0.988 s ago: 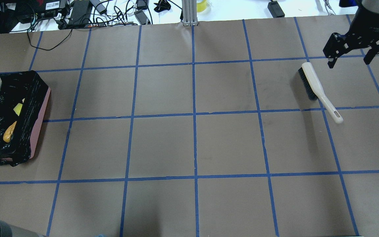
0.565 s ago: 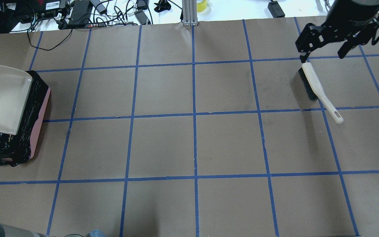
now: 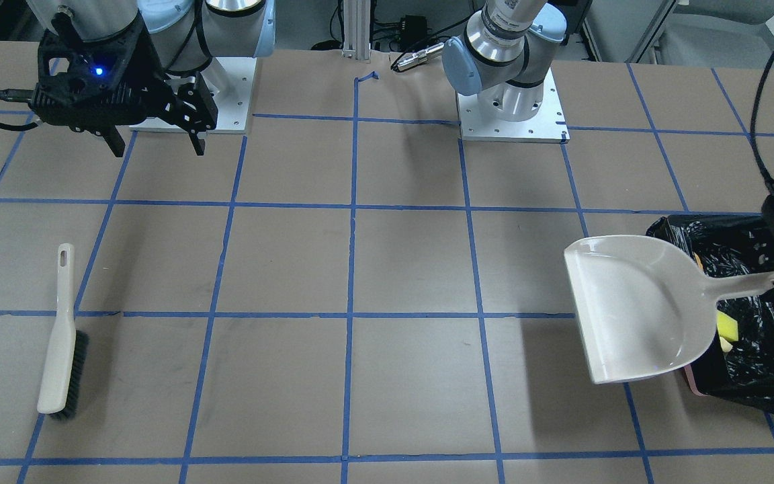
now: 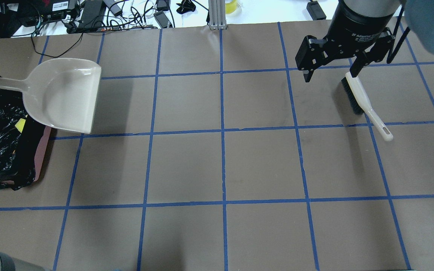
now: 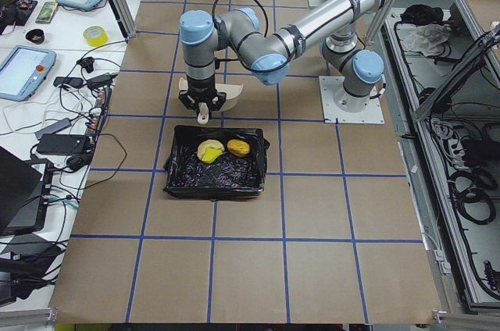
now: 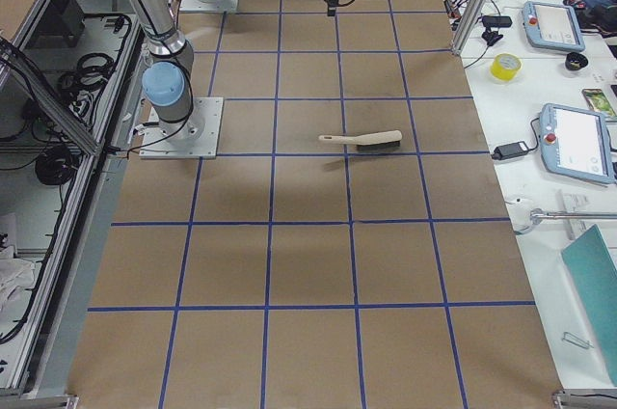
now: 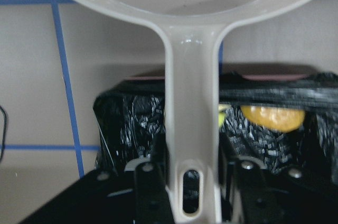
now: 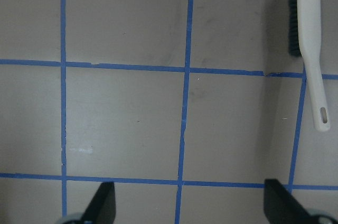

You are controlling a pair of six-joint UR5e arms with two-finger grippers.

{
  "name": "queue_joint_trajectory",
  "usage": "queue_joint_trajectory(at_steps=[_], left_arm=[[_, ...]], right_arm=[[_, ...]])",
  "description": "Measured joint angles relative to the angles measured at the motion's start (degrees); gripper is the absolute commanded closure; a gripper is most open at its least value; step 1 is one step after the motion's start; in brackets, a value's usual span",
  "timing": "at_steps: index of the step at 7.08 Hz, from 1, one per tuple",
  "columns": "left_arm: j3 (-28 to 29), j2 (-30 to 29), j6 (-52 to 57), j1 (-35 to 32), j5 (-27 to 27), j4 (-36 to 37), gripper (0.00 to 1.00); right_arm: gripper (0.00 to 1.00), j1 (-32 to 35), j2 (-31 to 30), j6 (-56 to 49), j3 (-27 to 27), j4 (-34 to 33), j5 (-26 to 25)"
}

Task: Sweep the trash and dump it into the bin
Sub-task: 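Bring the empty dustpan back onto the table with the left gripper, then lower the dustpan flat onto the table with the left gripper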

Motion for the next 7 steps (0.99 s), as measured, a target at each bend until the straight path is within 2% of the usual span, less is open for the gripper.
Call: queue_joint_trajectory(at_steps=[2, 3, 7], left_arm=[[0.09, -4.45, -9.48, -5.12, -6.74, 0.33, 1.0], [0.13, -6.73, -12.46, -7.74, -7.99, 1.18, 1.0], [0.08, -13.59, -20.3, -15.17, -6.5, 9.69, 1.0]], right_arm=[[0.0, 0.16, -0.77, -0.07, -0.52, -0.71, -0.01], [0.0, 0.19, -0.9, -0.09, -0.71, -0.84, -0.01], [0.0, 0.19, -0.94, -0.14, -0.51, -0.79, -0.03]])
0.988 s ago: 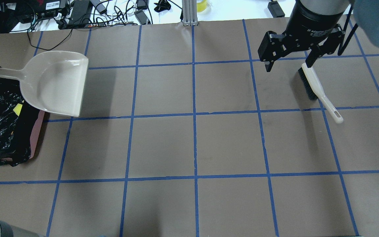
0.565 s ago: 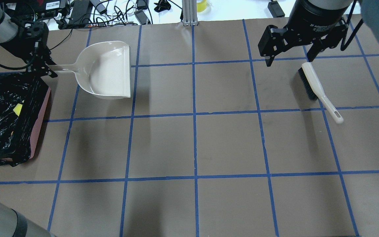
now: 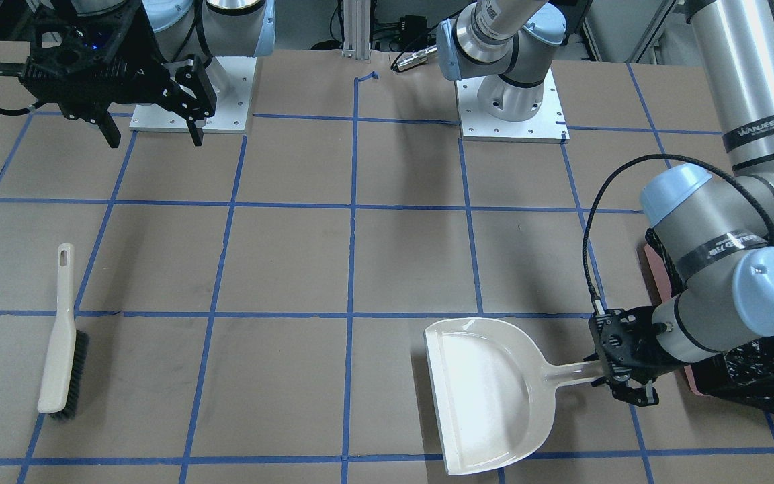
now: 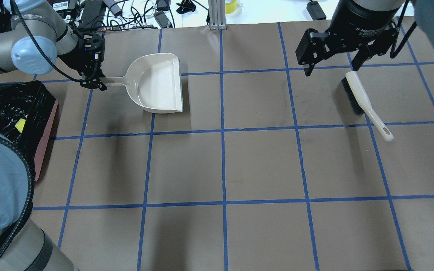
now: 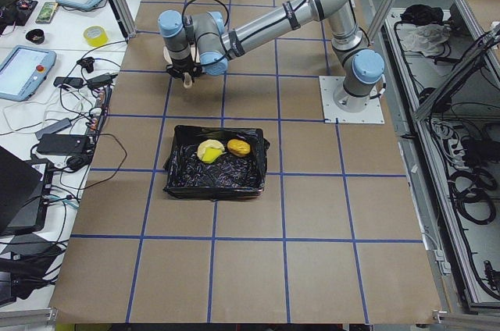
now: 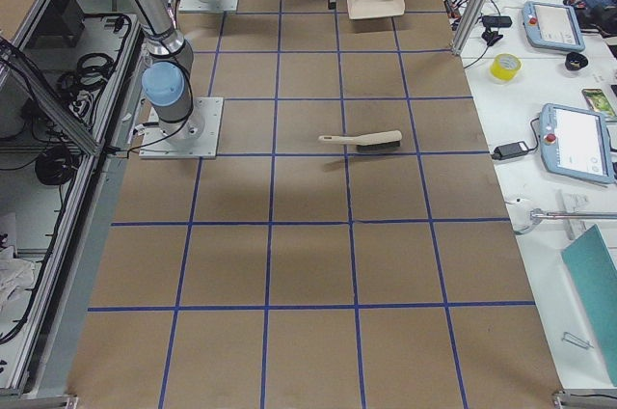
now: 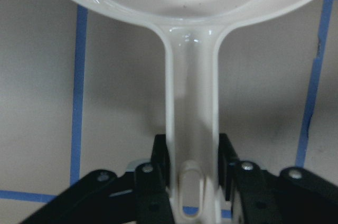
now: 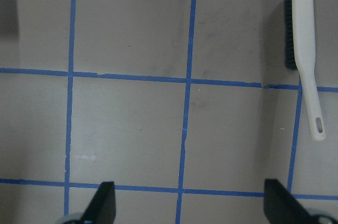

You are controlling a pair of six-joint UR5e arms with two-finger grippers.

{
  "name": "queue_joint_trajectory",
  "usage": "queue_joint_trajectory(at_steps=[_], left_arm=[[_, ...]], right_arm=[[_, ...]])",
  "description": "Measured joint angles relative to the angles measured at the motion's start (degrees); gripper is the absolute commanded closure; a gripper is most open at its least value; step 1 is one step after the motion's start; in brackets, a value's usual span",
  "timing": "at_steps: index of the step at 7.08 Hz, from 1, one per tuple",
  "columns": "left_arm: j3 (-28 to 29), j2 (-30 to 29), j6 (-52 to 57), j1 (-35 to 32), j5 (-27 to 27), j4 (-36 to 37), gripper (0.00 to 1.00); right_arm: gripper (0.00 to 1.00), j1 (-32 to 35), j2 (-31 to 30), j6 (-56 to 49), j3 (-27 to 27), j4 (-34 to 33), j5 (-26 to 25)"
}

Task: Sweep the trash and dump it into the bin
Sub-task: 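Lower the dustpan flat onto the table with the left gripper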

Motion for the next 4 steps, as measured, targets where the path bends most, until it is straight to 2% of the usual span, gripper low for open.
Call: queue_joint_trajectory(at_steps=[4], left_arm=[[0.05, -3.95, -2.48, -2.52, 0.36, 5.79, 1.0]], right_arm=[[0.0, -0.15, 0.08, -0.16, 0.04, 0.03, -0.02]])
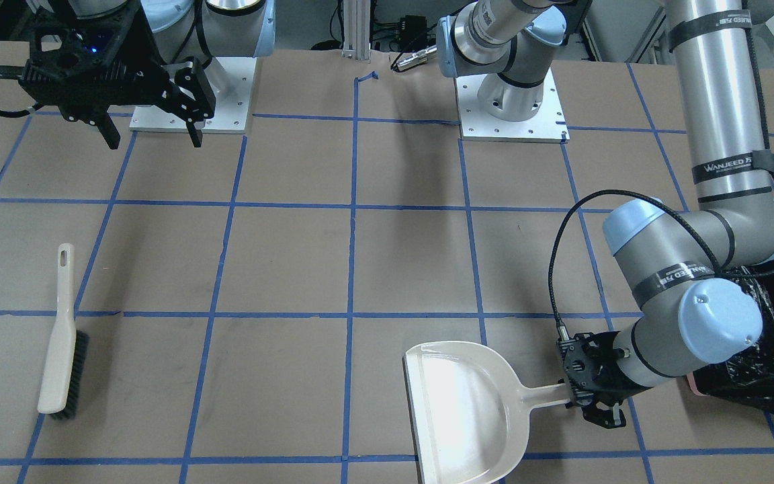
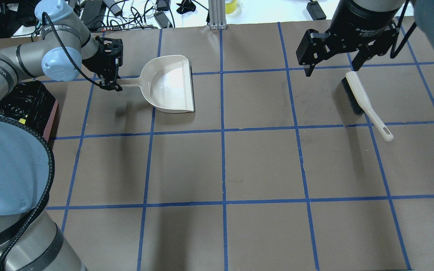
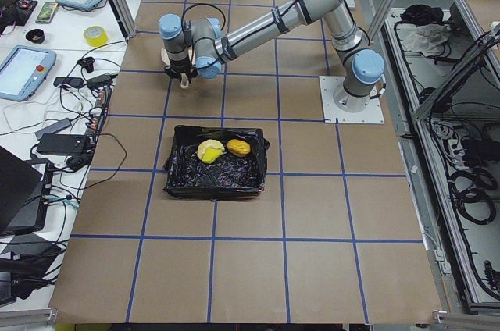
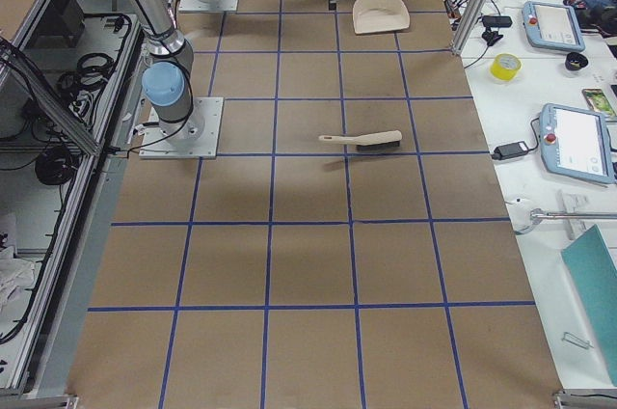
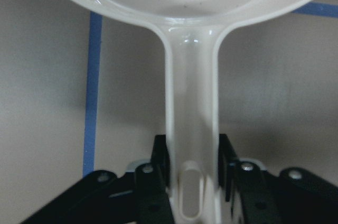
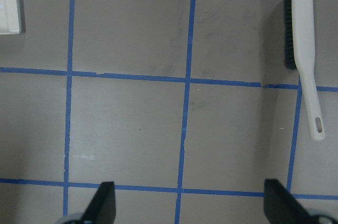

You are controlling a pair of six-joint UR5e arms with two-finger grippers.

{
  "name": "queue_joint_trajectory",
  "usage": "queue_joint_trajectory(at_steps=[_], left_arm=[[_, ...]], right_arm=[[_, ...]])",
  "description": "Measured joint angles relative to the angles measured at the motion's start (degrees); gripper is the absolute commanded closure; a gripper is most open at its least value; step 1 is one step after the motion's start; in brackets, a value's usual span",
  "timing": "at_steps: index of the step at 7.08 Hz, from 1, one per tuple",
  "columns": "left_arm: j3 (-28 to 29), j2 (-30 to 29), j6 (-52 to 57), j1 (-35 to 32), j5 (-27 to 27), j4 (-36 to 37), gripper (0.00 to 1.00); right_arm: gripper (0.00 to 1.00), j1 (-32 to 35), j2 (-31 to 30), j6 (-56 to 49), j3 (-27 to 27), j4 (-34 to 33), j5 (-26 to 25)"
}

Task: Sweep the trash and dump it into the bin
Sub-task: 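Lower the dustpan flat onto the table with the left gripper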

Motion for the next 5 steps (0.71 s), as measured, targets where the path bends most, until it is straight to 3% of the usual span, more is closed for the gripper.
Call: queue_joint_trajectory(at_steps=[5], left_arm=[[-0.22, 2.58, 5.61, 0.1, 2.41, -1.55, 1.0]], right_arm=[[0.0, -0.03, 0.21, 0.07, 0.08, -0.13, -0.07]])
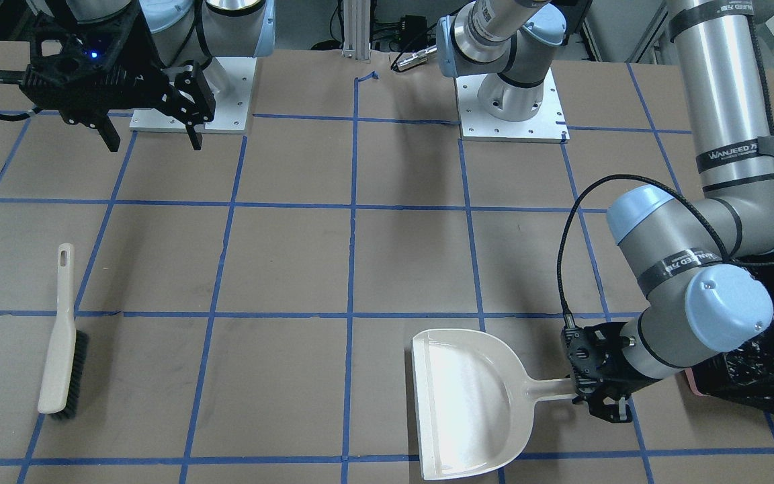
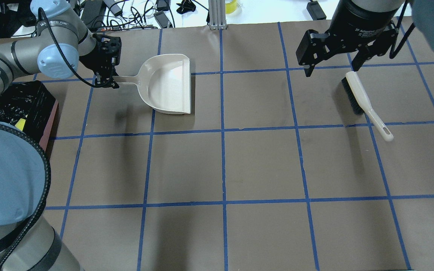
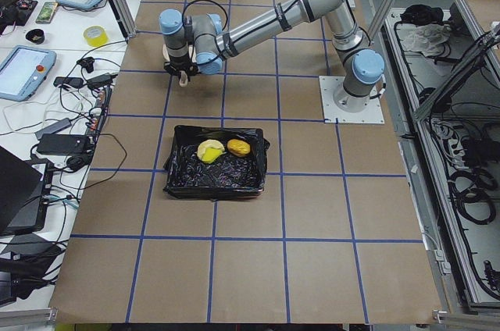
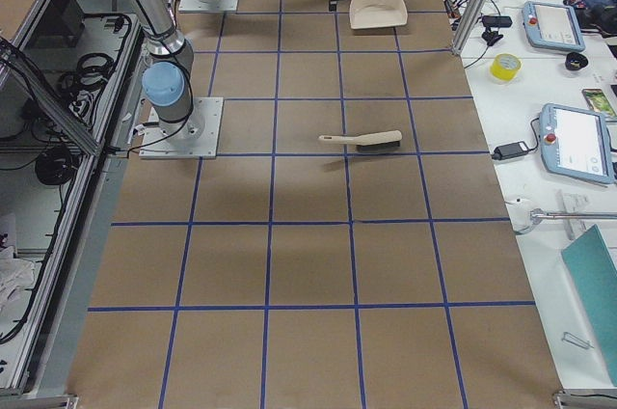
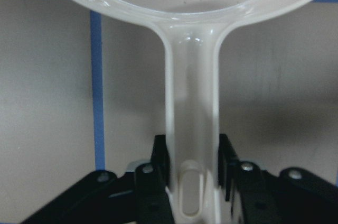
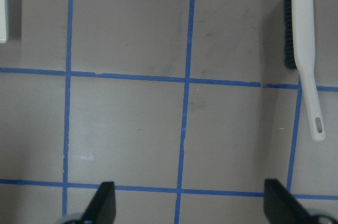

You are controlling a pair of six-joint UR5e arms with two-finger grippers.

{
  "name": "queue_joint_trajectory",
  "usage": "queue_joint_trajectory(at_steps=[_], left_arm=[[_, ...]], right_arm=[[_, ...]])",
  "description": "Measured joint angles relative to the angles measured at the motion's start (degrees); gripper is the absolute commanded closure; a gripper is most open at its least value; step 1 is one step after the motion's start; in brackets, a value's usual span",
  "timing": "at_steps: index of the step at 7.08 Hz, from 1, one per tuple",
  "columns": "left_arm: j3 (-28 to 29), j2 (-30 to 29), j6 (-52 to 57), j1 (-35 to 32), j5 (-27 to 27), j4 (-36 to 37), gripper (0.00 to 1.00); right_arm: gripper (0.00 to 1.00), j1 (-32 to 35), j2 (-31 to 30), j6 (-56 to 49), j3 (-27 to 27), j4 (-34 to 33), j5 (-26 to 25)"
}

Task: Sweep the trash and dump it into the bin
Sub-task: 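Lower the dustpan flat onto the table with the left gripper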

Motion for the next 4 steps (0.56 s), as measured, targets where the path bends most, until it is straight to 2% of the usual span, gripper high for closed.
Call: queue_joint_trajectory(at_steps=[2, 3, 4], left_arm=[[-1.24, 0.82, 3.67, 0.29, 3.54, -0.62, 1.0], [-2.11, 1.15, 4.76, 0.53, 5.09, -0.54, 0.84], [-2.69, 1.1, 5.27, 0.76, 6.05, -0.22, 0.41]], right_arm=[[0.0, 0.0, 0.02, 0.03, 0.01, 0.04, -0.02], [0.0, 0.0, 0.01, 0.03, 0.01, 0.08, -0.18], [0.0, 0.0, -0.08, 0.03, 0.01, 0.1, -0.35]])
